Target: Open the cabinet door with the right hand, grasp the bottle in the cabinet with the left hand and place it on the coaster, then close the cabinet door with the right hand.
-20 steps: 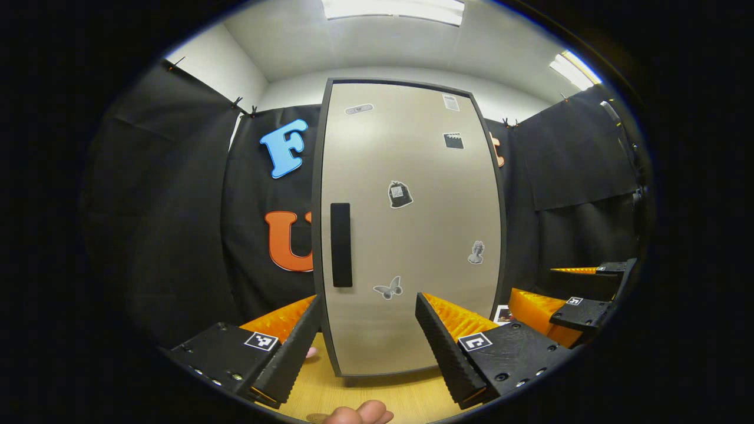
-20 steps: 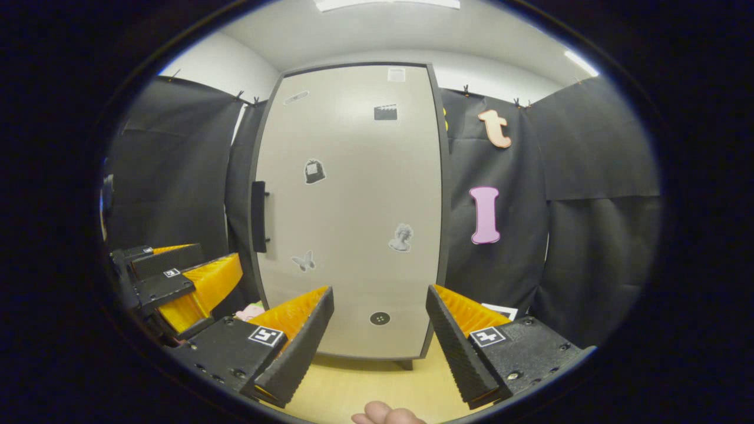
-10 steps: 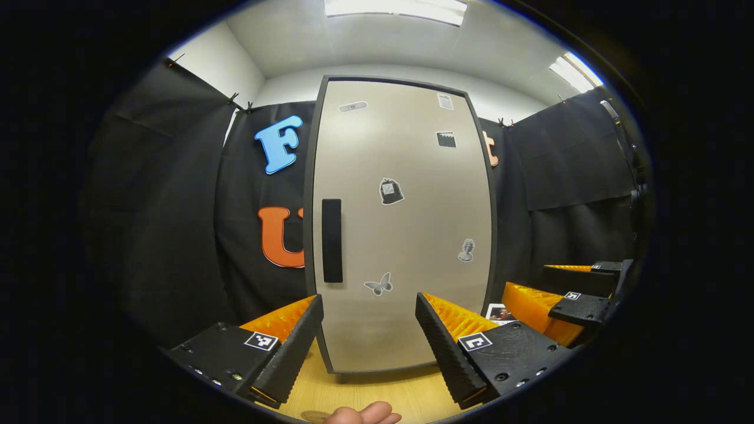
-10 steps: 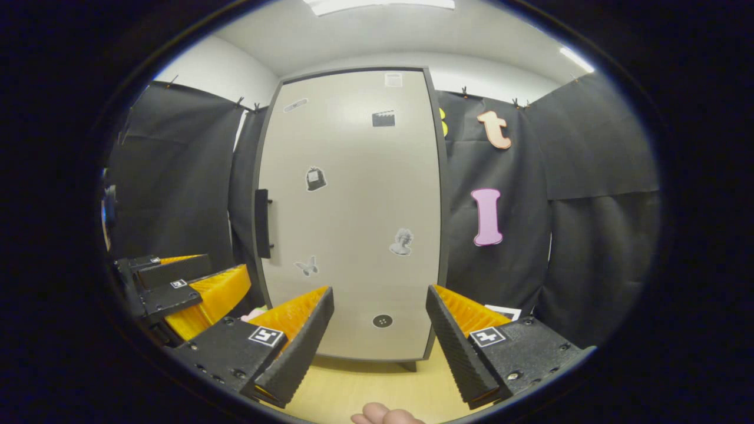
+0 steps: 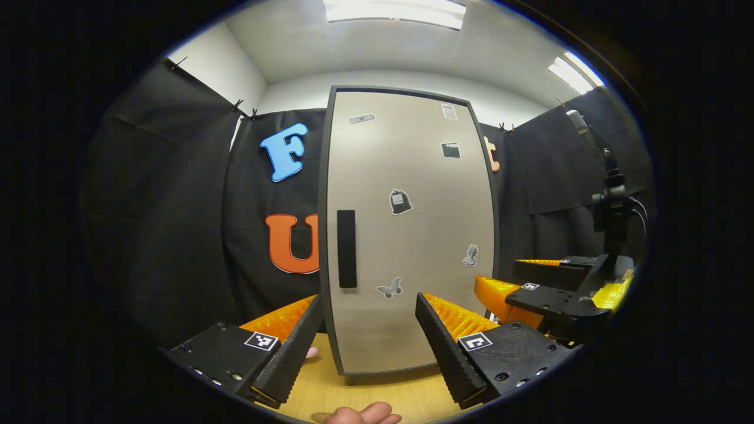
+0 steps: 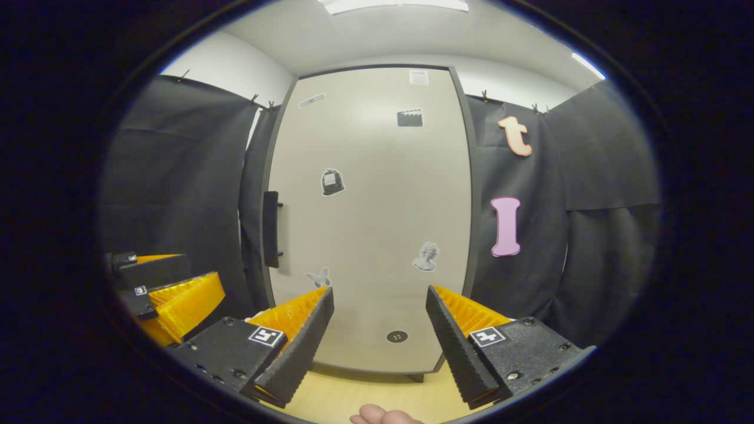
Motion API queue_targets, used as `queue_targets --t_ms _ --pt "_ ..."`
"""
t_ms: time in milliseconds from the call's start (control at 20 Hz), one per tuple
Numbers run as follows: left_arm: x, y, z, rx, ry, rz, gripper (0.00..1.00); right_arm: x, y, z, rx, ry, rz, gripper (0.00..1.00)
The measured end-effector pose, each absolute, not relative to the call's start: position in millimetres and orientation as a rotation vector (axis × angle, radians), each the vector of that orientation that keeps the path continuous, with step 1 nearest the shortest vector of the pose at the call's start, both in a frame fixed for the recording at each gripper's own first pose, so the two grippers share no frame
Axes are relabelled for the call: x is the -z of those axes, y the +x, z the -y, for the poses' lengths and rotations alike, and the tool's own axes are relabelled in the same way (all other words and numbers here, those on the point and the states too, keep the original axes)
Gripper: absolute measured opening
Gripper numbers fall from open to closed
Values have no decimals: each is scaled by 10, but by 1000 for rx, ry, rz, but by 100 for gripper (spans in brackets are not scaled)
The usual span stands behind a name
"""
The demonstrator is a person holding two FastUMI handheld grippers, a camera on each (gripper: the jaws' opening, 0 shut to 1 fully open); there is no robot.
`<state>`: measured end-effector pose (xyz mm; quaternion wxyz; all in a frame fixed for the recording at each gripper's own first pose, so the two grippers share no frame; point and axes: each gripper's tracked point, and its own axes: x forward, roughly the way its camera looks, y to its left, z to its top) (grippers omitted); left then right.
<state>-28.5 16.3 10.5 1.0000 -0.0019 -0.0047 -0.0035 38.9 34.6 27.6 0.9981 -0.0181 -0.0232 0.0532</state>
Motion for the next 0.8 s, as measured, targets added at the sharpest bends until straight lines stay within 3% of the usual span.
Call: queue_targets --t_ms 800 --pt "88 -924 -1286 -240 7 -38 95 -706 1187 -1722 -336 -151 162 100"
